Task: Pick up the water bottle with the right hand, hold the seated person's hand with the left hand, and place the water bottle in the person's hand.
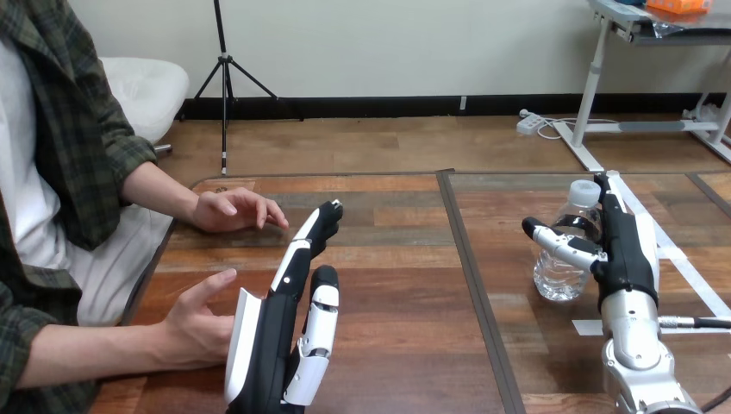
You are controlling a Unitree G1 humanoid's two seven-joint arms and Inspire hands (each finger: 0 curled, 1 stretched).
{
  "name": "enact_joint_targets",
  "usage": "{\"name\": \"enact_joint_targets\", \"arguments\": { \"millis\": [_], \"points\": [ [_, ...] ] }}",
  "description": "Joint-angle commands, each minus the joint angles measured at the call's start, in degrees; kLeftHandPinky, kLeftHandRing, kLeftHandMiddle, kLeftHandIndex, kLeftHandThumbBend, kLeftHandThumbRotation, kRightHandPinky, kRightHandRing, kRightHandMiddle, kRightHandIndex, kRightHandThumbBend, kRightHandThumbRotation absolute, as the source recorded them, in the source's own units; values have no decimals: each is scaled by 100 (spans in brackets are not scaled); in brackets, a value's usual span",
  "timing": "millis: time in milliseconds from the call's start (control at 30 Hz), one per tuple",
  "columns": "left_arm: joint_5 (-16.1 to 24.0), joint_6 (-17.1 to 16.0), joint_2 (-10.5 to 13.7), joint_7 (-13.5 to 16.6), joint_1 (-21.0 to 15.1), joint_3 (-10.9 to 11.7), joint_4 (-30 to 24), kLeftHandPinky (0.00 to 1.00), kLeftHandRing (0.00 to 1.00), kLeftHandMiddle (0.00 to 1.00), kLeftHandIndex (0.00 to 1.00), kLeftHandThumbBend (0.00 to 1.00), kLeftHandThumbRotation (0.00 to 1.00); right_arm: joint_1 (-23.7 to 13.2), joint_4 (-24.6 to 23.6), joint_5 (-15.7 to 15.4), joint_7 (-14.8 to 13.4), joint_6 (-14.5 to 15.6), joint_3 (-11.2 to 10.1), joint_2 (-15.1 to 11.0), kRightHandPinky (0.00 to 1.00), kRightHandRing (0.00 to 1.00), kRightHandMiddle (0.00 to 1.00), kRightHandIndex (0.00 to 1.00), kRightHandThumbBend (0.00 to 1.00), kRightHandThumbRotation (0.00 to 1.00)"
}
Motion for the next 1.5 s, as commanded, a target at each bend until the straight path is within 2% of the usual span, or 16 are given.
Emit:
{"name": "enact_joint_targets", "arguments": {
  "millis": [0,233,400,667,1067,1467],
  "points": [
    [78,-99,-68,86,-168,6,-79,89,89,90,90,2,100,-634,137,-83,-39,39,45,-49,90,93,97,98,63,0],
    [109,-99,-70,135,-151,-1,-94,89,89,90,90,0,100,-717,327,-69,0,69,47,-64,89,93,97,98,64,0],
    [95,-128,-57,144,-154,-7,-68,90,89,90,90,0,100,-774,457,-175,-74,123,126,-100,90,93,97,98,65,0],
    [96,-143,-44,170,-150,-10,-59,90,89,90,90,0,100,-832,604,-229,-75,190,135,-120,90,93,96,97,67,2],
    [55,-119,-43,144,-133,-15,-86,90,89,89,90,0,100,-849,716,-313,-94,246,181,-142,90,92,95,95,70,8],
    [72,-136,-38,153,-130,-14,-68,91,89,89,90,1,100,-845,796,-403,-126,262,223,-155,89,91,94,94,72,9]
  ]
}}
